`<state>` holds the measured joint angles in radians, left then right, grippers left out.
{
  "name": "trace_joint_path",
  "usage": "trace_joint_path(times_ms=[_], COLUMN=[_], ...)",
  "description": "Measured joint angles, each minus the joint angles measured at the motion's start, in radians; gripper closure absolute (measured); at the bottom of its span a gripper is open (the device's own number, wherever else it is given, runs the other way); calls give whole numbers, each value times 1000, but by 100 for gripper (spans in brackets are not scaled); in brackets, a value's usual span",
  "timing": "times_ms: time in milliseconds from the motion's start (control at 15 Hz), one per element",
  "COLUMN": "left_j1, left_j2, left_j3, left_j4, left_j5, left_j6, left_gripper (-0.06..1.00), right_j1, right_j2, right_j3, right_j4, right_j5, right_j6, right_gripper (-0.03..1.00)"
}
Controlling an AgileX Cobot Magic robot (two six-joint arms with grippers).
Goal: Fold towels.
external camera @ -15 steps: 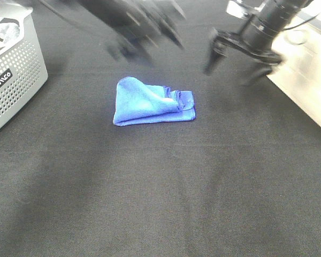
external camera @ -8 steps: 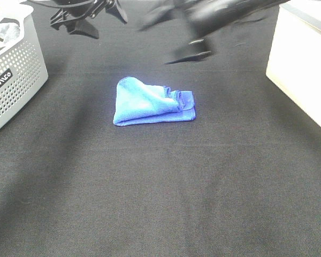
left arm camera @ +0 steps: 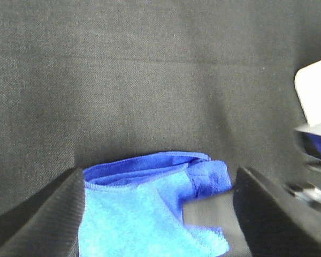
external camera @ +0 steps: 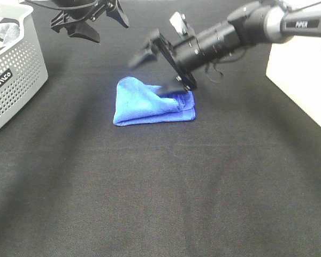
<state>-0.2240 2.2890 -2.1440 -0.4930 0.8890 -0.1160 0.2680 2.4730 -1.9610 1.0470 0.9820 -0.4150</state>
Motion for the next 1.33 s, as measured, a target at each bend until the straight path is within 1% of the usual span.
trace_joint_path(times_ms=[67,200,267,467,600,733,867,1067,1133,1200,1333], left_j1=[0,0,0,0,0,0,0,0,0,0,0], left_j2=[0,0,0,0,0,0,-2,-35,-69,-95,-142], left_j3=[0,0,0,0,0,0,0,0,0,0,0], left_j4=[0,0,0,0,0,0,0,26,65,90,150], left_j5=[0,6,7,12,14,14,28,113,180,230,310], left_j6=[0,0,0,0,0,1,11,75,97,98,107], left_gripper=[21,21,21,21,21,21,21,21,21,21,21], right_j1=[0,-18,-30,-67,-96,-102,-101,-101,-101,-101,-100], right_j2=[0,4,4,2,-25,-66,-99,-176,-222,-258,-325], right_j3=[0,0,0,0,0,0,0,0,0,0,0], right_j4=[0,-75,-95,-132,-213,-290,-344,-417,-449,-475,-535], right_j5=[0,-12,-13,-10,-12,-9,20,100,153,188,222], right_j6=[0,17,31,37,44,72,95,140,168,189,225], right_gripper=[3,3,3,3,3,3,3,3,3,3,3])
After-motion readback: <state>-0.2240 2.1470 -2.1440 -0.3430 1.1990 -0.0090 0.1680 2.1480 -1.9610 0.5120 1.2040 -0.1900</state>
